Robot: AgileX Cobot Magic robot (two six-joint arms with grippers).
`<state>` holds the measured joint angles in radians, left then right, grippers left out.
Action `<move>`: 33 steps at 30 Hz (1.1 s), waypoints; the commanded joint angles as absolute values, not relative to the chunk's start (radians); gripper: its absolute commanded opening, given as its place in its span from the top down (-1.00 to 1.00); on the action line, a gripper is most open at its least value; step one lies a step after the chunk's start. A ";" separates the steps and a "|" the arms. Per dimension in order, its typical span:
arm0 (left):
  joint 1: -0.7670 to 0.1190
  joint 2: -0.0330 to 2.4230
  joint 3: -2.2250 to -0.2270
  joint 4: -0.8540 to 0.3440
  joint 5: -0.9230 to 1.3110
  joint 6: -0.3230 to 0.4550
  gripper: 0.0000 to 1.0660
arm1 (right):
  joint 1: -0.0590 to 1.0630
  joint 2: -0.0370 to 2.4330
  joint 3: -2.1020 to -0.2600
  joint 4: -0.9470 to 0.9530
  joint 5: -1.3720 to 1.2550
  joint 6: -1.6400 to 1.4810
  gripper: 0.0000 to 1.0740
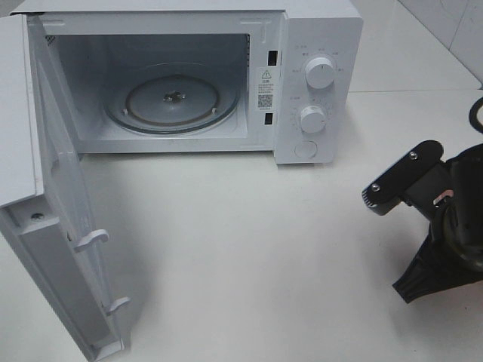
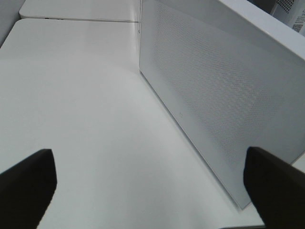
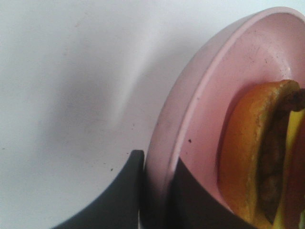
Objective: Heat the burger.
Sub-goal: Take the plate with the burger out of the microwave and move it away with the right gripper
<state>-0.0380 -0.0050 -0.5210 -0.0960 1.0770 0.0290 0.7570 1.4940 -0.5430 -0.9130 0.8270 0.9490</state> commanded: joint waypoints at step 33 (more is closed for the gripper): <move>-0.034 -0.013 -0.517 -0.097 1.072 0.024 -0.87 | 0.631 1.734 -0.548 -1.083 0.771 1.203 0.83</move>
<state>-0.0380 -0.0050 -0.5210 -0.0960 1.0770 0.0290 0.6360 1.7330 -0.5460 -1.0320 0.7200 1.1890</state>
